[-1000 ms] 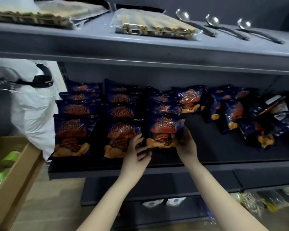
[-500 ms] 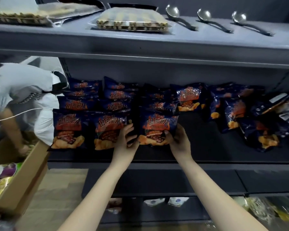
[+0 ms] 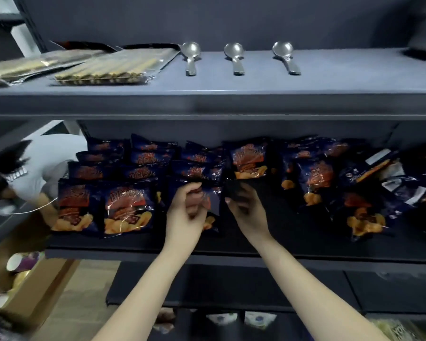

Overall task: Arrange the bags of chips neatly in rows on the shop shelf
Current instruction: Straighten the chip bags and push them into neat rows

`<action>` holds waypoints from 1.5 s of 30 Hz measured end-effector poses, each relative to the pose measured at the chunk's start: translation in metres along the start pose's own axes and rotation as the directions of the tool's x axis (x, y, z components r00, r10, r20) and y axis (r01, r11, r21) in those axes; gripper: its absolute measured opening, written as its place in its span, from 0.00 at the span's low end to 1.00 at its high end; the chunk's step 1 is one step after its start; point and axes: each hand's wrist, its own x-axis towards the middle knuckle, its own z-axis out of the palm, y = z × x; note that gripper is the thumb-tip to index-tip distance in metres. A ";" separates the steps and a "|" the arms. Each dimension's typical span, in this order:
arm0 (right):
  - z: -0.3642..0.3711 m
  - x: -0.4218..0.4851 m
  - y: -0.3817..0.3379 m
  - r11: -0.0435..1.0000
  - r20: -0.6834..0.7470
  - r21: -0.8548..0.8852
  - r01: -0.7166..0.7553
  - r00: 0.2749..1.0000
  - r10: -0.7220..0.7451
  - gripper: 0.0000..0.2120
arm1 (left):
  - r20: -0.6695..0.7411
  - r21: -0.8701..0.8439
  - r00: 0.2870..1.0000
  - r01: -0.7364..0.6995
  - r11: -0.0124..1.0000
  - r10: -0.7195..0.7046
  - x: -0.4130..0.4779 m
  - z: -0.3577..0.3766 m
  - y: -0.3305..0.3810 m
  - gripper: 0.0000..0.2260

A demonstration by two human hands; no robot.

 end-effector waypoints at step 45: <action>-0.287 -0.048 0.064 0.852 -0.234 -0.496 -0.165 0.971 0.052 0.20 | 0.693 0.282 0.611 -0.719 0.635 0.383 -0.039 0.257 0.008 0.16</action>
